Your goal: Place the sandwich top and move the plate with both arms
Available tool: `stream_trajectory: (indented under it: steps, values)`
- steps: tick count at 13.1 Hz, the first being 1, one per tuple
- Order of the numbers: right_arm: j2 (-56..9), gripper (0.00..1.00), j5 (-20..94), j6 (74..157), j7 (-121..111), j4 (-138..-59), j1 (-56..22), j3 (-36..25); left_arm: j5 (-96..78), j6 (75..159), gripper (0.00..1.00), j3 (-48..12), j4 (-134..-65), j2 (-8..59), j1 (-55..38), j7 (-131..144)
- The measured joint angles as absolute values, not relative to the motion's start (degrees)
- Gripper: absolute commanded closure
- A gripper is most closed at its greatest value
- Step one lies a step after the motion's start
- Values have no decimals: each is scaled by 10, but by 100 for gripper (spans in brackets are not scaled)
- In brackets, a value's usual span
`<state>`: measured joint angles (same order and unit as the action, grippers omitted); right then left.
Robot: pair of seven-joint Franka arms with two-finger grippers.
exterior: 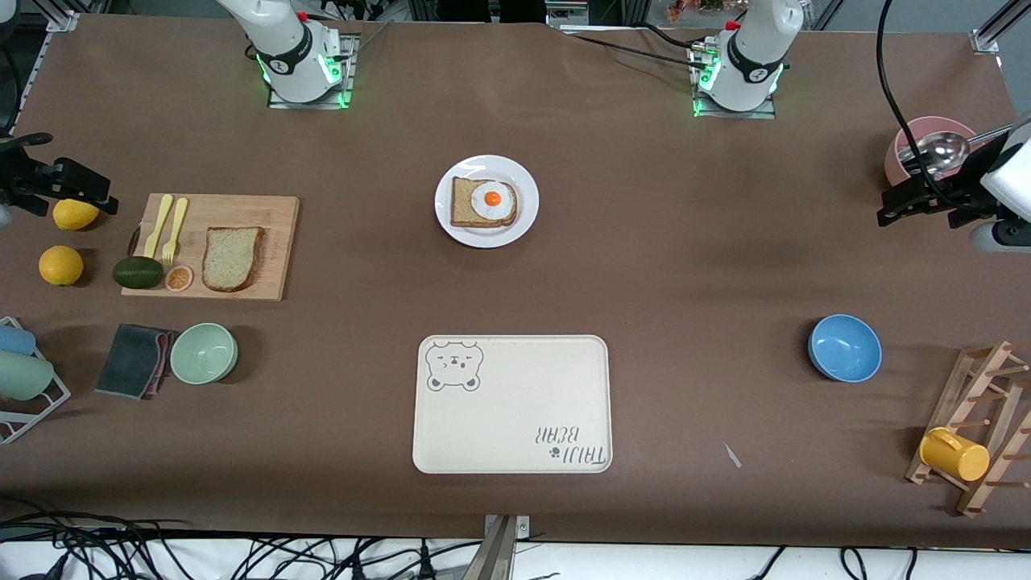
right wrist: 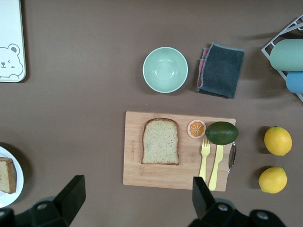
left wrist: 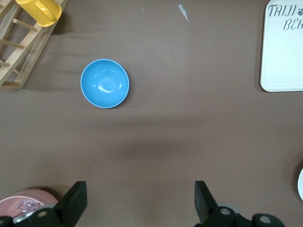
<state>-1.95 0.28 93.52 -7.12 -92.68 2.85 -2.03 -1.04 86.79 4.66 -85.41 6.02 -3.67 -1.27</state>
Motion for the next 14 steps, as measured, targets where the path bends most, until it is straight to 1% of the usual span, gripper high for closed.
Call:
stream_trajectory:
  steps: [5, 7, 10, 14]
  values:
    - [-20, 0, 3, 935, -71, -928, 29, -20, -10, 868, 0, 44, -854, 68, -42, -30]
    - [-23, 0, 3, 921, -71, -931, 29, -20, -10, 868, 0, 44, -854, 70, -45, -34]
    - [-42, 0, 3, 906, -70, -937, 28, -20, -10, 868, 0, 42, -854, 70, -48, -36]
    - [-85, 0, -1, 937, -60, -945, 24, -20, -10, 868, 0, 41, -854, 71, -47, -44]
